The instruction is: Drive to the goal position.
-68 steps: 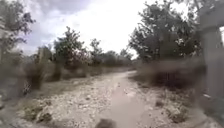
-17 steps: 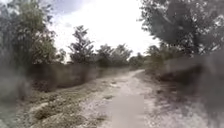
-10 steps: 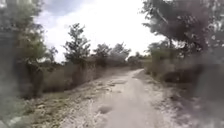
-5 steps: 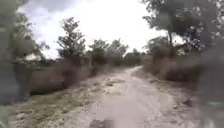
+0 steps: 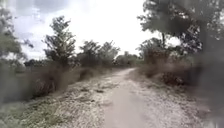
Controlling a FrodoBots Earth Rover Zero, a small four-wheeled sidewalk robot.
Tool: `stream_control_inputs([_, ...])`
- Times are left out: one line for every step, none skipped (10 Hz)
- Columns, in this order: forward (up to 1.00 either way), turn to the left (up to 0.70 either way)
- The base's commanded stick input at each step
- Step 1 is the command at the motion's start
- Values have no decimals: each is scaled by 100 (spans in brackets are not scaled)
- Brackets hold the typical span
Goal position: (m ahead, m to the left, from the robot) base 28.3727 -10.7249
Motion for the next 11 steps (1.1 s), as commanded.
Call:
stream_control_inputs([70,-7])
stream_control_inputs([70,0])
stream_control_inputs([70,0])
stream_control_inputs([70,0])
stream_control_inputs([70,0])
stream_control_inputs([70,0])
stream_control_inputs([70,0])
stream_control_inputs([70,0])
stream_control_inputs([70,0])
stream_control_inputs([70,0])
stream_control_inputs([70,0])
